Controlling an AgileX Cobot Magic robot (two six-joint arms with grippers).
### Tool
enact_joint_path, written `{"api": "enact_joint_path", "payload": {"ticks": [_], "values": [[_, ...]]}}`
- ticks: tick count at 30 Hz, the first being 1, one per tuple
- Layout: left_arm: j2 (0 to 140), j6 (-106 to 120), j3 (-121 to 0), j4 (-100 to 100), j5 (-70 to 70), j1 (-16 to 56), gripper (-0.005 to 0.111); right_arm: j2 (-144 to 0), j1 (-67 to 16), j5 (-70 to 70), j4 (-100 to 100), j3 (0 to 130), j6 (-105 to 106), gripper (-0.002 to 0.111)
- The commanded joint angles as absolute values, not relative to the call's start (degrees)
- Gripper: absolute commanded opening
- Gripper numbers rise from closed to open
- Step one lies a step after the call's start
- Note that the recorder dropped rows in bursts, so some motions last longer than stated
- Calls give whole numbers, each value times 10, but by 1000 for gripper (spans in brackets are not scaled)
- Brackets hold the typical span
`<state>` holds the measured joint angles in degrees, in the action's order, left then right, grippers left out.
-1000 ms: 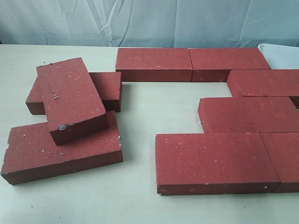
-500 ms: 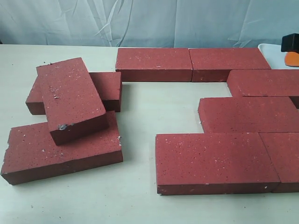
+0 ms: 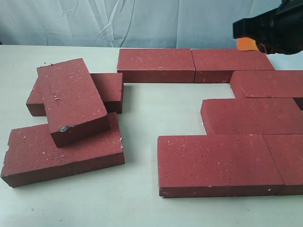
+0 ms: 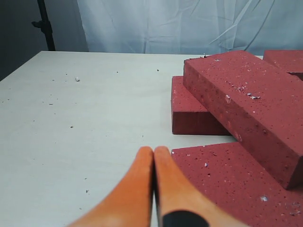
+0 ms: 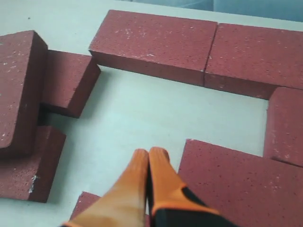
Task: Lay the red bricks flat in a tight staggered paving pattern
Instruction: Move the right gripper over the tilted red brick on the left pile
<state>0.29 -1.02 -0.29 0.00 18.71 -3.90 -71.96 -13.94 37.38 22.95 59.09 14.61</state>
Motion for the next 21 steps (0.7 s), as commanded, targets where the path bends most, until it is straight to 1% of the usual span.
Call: {"api": "enact_joint_path", "payload": {"ticks": [1, 10, 15, 21], "values": [[0, -11, 0, -3, 179, -40, 0, -752, -185, 381, 221, 610, 150, -1], [0, -11, 0, -3, 179, -40, 0, -816, -271, 386, 219, 627, 150, -1], [0, -11, 0, -3, 179, -40, 0, -866, -322, 406, 209, 686, 147, -1], [0, -11, 0, -3, 179, -40, 0, -934, -364, 431, 193, 771, 141, -1]]}}
